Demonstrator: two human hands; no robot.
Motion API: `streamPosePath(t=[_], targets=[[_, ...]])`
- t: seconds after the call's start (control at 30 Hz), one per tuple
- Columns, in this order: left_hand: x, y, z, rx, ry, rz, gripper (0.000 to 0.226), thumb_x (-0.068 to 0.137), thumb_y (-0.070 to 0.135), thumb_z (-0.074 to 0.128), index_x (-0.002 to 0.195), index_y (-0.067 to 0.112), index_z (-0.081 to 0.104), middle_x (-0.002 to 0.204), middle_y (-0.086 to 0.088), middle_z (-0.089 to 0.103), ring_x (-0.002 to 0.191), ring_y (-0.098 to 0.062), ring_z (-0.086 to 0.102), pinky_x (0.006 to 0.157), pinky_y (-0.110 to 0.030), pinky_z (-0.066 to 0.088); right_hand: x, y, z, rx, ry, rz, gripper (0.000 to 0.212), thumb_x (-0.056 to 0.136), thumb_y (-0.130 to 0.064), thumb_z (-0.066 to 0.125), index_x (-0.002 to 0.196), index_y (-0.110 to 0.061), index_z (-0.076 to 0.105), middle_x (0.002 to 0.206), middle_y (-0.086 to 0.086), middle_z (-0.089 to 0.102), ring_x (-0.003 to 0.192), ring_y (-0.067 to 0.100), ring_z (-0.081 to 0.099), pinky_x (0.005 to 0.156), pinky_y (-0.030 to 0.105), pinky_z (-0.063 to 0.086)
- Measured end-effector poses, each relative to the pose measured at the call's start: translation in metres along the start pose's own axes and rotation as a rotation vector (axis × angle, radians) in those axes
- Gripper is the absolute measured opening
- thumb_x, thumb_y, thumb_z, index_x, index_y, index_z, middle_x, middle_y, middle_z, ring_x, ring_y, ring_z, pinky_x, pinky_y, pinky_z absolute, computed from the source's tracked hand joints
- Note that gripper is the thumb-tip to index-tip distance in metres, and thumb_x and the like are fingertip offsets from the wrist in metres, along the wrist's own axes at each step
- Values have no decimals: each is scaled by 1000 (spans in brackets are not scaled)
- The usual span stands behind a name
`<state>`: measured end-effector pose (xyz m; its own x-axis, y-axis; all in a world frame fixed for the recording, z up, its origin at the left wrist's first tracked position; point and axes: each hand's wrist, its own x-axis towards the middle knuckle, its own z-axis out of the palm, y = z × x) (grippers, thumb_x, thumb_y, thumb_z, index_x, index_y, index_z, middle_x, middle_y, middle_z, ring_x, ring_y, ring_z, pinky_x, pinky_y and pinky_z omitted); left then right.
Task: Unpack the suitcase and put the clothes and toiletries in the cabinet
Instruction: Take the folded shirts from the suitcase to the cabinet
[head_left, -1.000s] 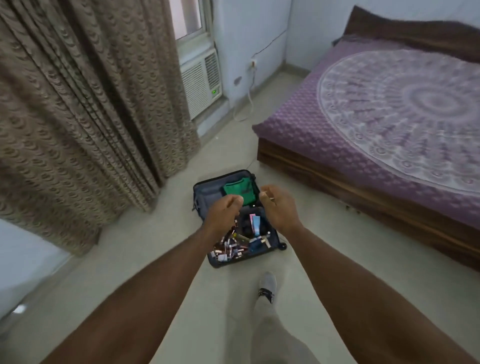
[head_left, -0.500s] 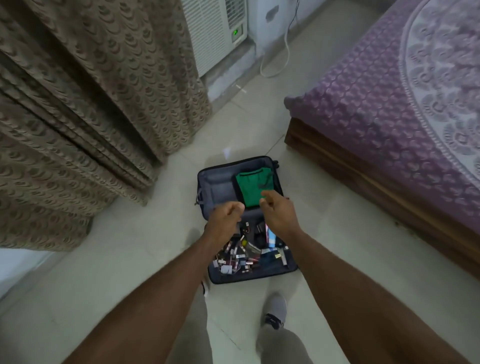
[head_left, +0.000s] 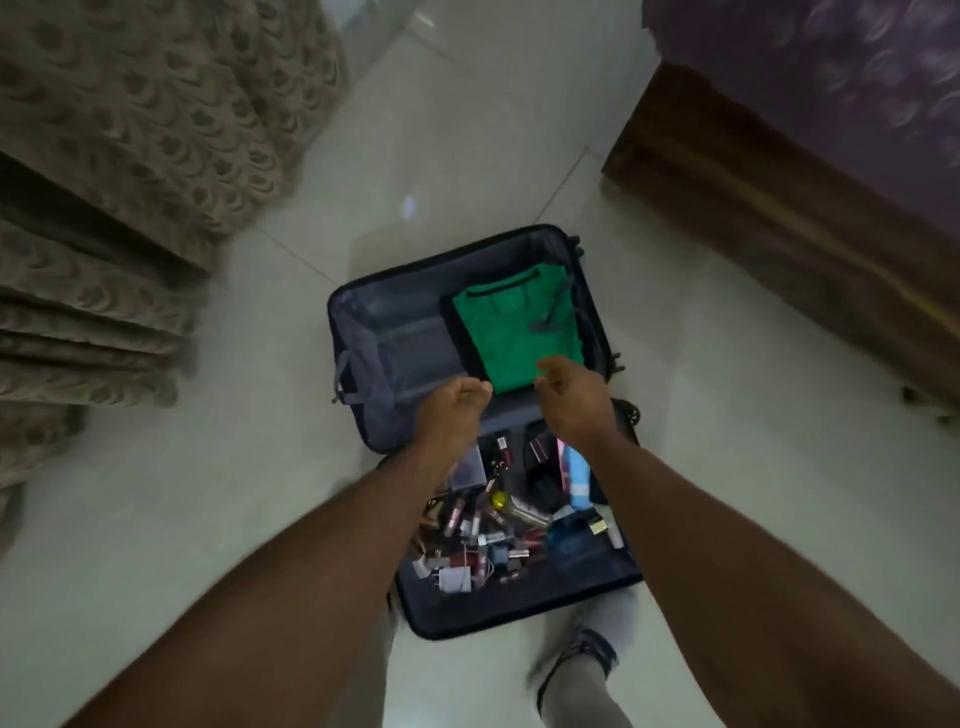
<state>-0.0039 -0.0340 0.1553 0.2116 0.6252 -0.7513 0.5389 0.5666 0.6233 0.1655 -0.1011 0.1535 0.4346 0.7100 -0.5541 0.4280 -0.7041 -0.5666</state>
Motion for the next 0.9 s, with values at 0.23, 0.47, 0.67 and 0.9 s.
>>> streamPosePath(t=[0.23, 0.47, 0.67, 0.9], targets=[[150, -67, 52, 122, 82, -147, 83, 93, 48, 72, 155, 8, 34, 154, -9, 48, 138, -29, 49, 110, -35, 39, 138, 103, 61, -280, 33, 6, 44, 97, -14, 63, 136, 5, 56, 139, 32, 49, 124, 49, 51, 102, 48, 44], [227, -97, 102, -74, 179, -304, 111, 77, 57, 83, 158, 11, 22, 150, -9, 48, 118, -32, 63, 97, -42, 58, 185, 148, 81, -250, 134, 63, 58, 98, -22, 64, 146, 0, 41, 147, 26, 31, 120, 42, 50, 98, 45, 47], [239, -108, 81, -84, 255, -302, 82, 74, 25, 80, 146, 8, 44, 127, -15, 64, 106, -33, 68, 90, -42, 60, 177, 126, 112, -170, 121, 58, 47, 97, -9, 62, 141, -2, 47, 147, 23, 36, 111, 43, 58, 88, 39, 46], [222, -125, -18, 151, 289, -396, 72, 62, 33, 68, 128, 3, 61, 120, -14, 66, 103, -34, 66, 93, -49, 59, 167, 99, 137, 27, -54, 182, 21, 85, -19, 74, 104, -23, 65, 98, 2, 69, 92, 23, 67, 77, 27, 51]])
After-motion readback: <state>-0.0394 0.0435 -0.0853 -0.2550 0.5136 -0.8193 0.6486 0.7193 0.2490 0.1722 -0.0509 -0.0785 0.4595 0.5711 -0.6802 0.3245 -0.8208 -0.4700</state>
